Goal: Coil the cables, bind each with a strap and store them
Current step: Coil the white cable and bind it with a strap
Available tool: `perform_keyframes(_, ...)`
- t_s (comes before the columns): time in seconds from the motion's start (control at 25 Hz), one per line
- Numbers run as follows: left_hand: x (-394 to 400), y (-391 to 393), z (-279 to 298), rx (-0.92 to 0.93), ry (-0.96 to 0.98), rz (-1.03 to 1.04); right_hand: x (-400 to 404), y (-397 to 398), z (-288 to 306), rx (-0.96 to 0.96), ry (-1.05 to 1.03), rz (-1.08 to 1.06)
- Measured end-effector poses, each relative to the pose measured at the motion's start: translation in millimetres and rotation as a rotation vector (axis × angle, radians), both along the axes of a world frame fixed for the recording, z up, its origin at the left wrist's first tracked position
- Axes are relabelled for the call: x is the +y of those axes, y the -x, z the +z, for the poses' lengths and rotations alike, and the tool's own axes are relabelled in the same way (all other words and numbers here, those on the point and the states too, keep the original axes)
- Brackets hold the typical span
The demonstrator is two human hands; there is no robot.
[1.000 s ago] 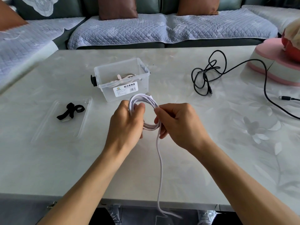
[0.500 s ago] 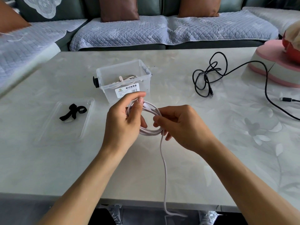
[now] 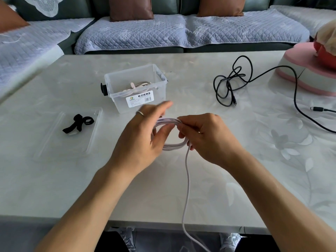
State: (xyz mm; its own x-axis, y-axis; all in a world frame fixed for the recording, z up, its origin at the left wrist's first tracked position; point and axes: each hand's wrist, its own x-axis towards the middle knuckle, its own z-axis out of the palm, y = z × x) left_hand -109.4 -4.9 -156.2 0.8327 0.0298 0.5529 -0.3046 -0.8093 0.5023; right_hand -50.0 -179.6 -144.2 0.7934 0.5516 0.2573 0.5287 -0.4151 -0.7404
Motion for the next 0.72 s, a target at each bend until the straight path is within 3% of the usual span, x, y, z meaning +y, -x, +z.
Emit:
perform_keyframes(0.12,6.0,1.0,2.8,0.306,0.015,-0.052,-2.6,-2.0,-2.2,-0.121,0.066,0.047)
perform_keyframes(0.2,7.3,0.9,4.7,0.399,0.101,-0.039,-1.4,-1.1,-3.6,-0.092,0.053,0.038)
perform_keyframes(0.36,5.9,-0.6,4.3,0.326,0.155,0.052,2.4,-1.3,-3.3,0.238,-0.036,-0.075)
perform_keyframes(0.48,5.7,-3.1,1.9,0.252,0.257,0.193,5.6,3.4,0.3,0.538,-0.099,-0.034)
perform_keyframes(0.72,-13.5,-2.9,2.0,0.22,0.434,0.343,21.9,12.3,-4.6,0.726,-0.493,-0.048)
